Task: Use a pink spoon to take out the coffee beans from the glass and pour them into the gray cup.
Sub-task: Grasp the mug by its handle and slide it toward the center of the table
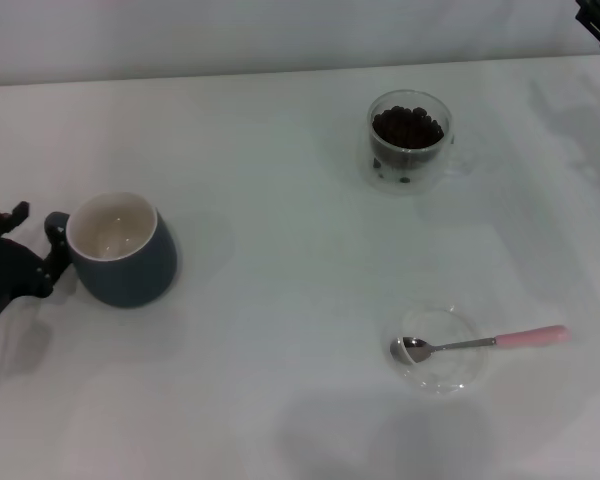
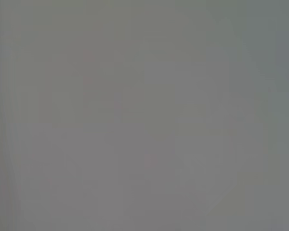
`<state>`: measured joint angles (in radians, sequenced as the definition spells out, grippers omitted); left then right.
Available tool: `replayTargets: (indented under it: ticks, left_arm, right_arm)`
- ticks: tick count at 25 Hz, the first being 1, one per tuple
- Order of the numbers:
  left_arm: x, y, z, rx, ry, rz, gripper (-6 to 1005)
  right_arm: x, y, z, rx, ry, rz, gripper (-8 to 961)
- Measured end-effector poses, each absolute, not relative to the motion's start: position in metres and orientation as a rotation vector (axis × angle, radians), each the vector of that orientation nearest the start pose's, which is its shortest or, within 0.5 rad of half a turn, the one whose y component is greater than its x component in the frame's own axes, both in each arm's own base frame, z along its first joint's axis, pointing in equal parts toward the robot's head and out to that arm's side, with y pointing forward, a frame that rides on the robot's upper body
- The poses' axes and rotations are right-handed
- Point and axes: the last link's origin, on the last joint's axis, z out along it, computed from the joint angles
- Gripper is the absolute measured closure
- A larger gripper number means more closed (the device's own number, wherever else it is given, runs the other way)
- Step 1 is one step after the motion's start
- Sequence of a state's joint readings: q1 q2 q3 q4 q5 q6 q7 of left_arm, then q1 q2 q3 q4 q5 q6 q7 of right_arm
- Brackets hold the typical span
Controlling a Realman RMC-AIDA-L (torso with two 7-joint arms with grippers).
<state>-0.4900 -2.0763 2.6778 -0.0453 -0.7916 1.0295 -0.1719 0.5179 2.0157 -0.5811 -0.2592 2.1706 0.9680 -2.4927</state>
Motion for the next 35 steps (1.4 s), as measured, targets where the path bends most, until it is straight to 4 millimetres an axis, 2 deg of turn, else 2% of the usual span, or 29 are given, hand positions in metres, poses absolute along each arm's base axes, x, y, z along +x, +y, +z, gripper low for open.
replayTargets:
  ticks: [8,13,24,31,33,35]
  left_arm:
    - [-0.345,0.317,-0.057,-2.060,-0.352,-0.333,557]
    - [-0.344,0.318,-0.057,-2.047,-0.362,-0.348,661]
    - [-0.326,0.328,-0.062,-2.004,-0.360,-0.417,907]
    - [-0.310,0.340,-0.070,-2.029,-0.355,-0.436,908]
    - [-0.295,0.347,-0.080,-2.067,-0.349,-0.451,908]
    - [-0.290,0.347,-0.085,-2.079,-0.353,-0.461,907]
  right_arm:
    - [0.357,0.381,0.073,-1.549,0.674,0.701,98]
    - [0.357,0.381,0.073,-1.550,0.674,0.701,98]
    - [0.354,0.383,0.073,-1.557,0.668,0.700,98]
    - [0.353,0.384,0.073,-1.556,0.667,0.705,99]
    - [0.353,0.384,0.073,-1.556,0.667,0.705,99]
    - [0.353,0.384,0.073,-1.556,0.666,0.706,99]
